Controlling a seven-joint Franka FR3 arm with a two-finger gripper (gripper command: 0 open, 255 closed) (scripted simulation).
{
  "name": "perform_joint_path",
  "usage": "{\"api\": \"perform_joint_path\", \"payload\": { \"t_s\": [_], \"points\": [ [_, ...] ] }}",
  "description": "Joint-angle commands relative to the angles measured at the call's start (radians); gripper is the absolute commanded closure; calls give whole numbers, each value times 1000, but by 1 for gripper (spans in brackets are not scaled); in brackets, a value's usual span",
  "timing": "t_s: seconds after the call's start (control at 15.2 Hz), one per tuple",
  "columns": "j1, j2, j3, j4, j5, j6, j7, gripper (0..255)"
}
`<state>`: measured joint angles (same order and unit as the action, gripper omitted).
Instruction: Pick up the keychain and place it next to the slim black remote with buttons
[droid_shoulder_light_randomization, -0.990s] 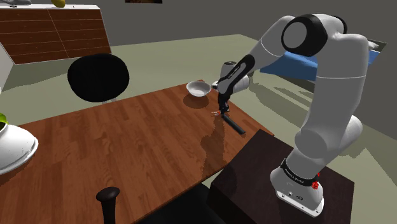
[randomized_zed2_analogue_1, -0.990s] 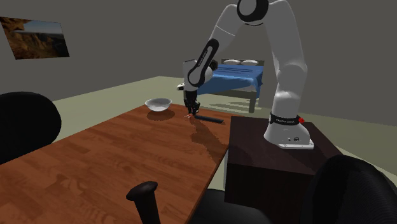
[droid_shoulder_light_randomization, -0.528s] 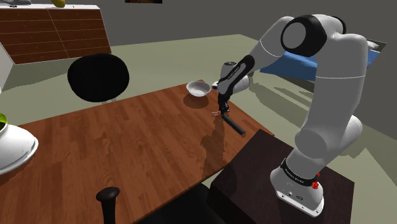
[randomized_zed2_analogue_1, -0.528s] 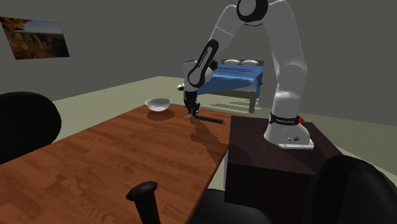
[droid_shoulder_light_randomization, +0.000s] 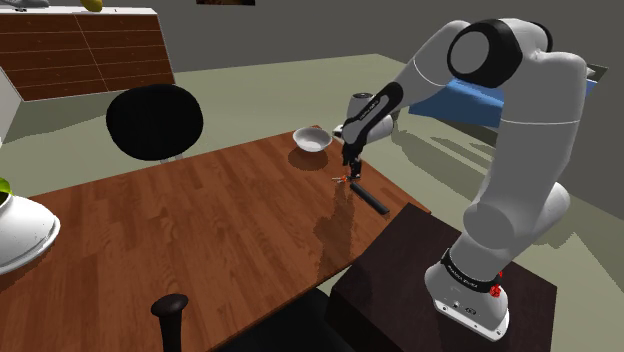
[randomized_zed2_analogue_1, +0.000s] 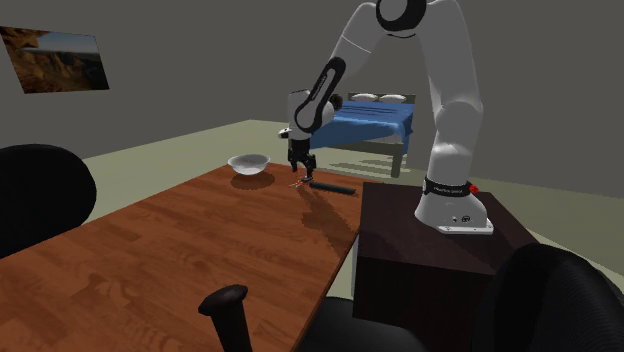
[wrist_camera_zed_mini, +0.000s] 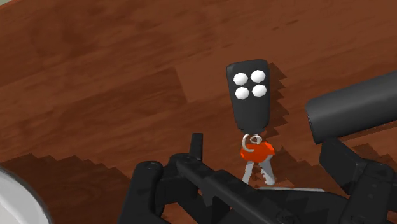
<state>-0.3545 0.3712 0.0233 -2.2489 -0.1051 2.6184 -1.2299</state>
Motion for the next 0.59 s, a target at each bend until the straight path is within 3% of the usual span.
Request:
{"api": "perform_joint_path", "payload": {
  "t_s": [0.0,0.53],
  "points": [
    [-2,-50,5,-2,7,-48,-5,0],
    [-2,-73,7,-2,11,-71,-8,0]
  ]
}}
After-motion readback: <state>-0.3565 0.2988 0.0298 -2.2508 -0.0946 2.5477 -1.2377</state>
